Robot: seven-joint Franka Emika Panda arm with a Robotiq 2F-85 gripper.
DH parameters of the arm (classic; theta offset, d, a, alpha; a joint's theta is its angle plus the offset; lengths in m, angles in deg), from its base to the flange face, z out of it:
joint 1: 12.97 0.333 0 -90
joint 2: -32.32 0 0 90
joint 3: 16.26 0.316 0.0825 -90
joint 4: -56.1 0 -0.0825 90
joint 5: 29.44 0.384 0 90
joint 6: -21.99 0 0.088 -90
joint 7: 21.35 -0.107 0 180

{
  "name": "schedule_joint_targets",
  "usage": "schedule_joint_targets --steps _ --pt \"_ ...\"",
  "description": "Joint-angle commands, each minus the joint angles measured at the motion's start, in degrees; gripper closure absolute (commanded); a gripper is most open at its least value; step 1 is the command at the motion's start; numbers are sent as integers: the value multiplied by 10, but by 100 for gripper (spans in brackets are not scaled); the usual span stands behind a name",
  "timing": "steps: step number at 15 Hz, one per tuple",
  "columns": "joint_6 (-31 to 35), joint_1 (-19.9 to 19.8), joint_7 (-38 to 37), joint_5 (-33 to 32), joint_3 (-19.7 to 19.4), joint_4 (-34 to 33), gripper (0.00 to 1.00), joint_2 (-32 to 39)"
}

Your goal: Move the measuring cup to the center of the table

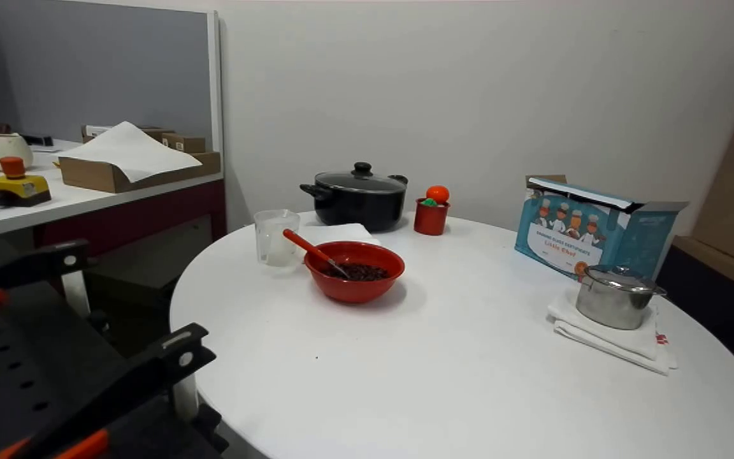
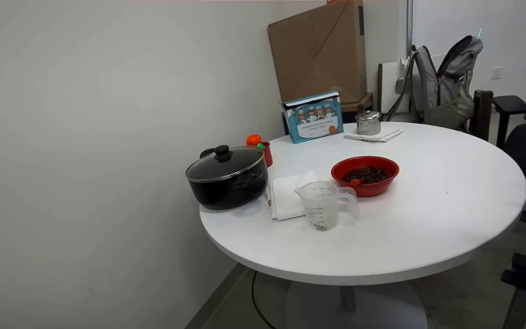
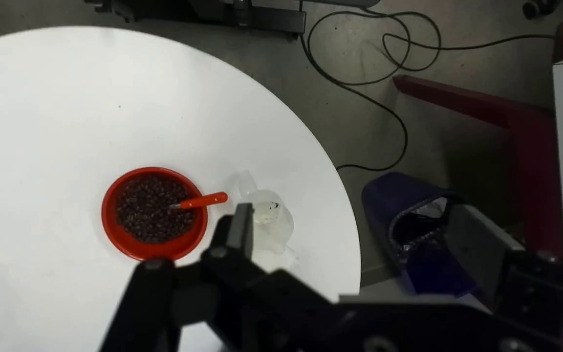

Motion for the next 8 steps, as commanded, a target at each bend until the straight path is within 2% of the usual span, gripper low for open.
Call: schedule_joint_targets --steps 1,8 --pt "75 8 16 -16 14 14 0 21" --pt "205 21 12 -28 32 47 0 78"
